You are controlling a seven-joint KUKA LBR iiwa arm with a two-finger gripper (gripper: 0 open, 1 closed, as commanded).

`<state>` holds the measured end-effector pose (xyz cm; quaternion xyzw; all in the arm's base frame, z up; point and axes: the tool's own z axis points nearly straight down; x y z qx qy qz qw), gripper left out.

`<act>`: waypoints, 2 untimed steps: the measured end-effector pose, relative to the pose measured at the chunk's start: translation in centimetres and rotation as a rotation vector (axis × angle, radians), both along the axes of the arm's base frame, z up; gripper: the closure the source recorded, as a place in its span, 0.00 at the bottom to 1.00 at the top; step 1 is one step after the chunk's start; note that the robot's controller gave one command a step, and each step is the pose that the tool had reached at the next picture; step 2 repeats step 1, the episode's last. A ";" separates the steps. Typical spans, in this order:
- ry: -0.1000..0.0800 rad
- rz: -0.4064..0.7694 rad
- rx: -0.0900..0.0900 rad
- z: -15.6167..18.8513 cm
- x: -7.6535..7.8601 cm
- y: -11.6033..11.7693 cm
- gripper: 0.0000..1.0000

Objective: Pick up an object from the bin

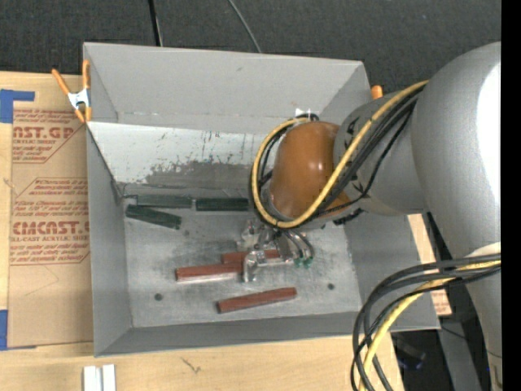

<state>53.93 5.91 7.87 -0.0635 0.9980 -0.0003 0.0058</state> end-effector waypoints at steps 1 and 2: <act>0.013 0.000 -0.001 1.0 -0.3 0.0 1.00; 0.013 0.000 -0.001 1.0 -0.3 0.0 1.00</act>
Offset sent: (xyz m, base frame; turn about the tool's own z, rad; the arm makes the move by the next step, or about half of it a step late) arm 0.0000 0.0000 0.0486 0.0000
